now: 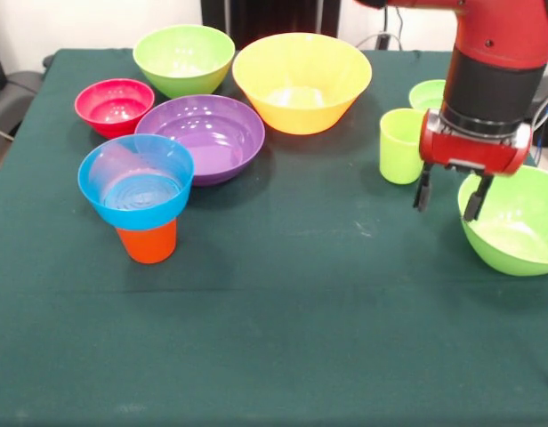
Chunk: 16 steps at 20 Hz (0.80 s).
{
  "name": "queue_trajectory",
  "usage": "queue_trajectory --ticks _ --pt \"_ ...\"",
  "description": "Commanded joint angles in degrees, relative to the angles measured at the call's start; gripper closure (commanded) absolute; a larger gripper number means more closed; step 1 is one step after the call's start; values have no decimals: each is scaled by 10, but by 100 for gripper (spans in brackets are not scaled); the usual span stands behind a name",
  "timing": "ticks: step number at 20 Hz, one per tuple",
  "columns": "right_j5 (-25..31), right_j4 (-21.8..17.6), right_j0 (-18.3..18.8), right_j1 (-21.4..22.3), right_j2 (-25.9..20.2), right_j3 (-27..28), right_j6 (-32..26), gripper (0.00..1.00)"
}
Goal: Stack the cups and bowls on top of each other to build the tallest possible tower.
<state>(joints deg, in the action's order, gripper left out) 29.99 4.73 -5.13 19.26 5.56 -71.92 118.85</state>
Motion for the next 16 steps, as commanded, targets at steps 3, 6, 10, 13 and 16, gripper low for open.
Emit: queue_trajectory --ticks 3,6,10,13,16 --pt "8 0 1 -53 -35 60 48 0" --pt "11 1 2 -61 -37 72 45 0" --pt "5 3 6 -67 -45 76 41 0" --pt "3 3 6 -64 -47 72 41 0" --pt "0 3 8 -61 -47 66 41 0"
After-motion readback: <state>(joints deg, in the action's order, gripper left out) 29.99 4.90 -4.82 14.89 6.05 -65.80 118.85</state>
